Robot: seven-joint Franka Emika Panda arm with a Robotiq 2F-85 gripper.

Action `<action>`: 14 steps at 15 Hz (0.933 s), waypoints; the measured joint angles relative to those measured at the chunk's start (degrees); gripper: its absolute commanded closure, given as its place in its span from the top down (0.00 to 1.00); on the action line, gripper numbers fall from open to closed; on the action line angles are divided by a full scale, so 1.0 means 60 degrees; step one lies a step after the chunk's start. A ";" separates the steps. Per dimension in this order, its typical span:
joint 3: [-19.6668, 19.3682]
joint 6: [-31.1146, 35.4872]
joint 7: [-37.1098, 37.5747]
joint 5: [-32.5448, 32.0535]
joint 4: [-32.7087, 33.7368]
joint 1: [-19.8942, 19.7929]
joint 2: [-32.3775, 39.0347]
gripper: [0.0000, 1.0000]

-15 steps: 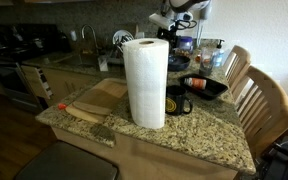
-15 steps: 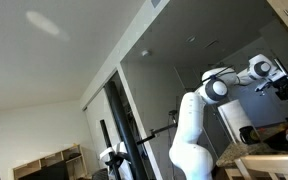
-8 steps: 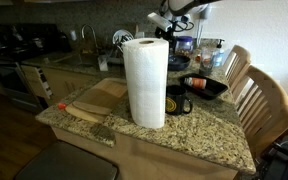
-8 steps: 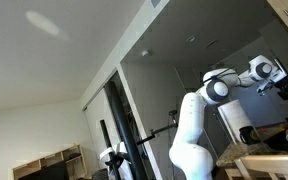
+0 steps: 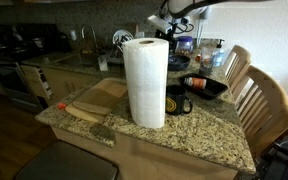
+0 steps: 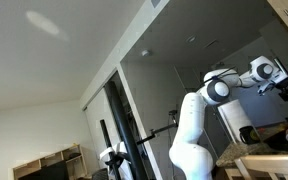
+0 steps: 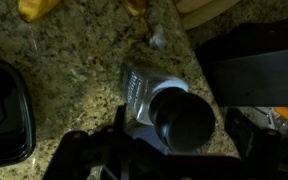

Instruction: Put the white and orange bottle in the black bowl, move the clear bottle to the right, move the glass jar to the left

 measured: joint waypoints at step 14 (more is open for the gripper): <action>-0.0053 -0.0711 -0.0145 0.0523 -0.0003 -0.0012 0.0217 0.59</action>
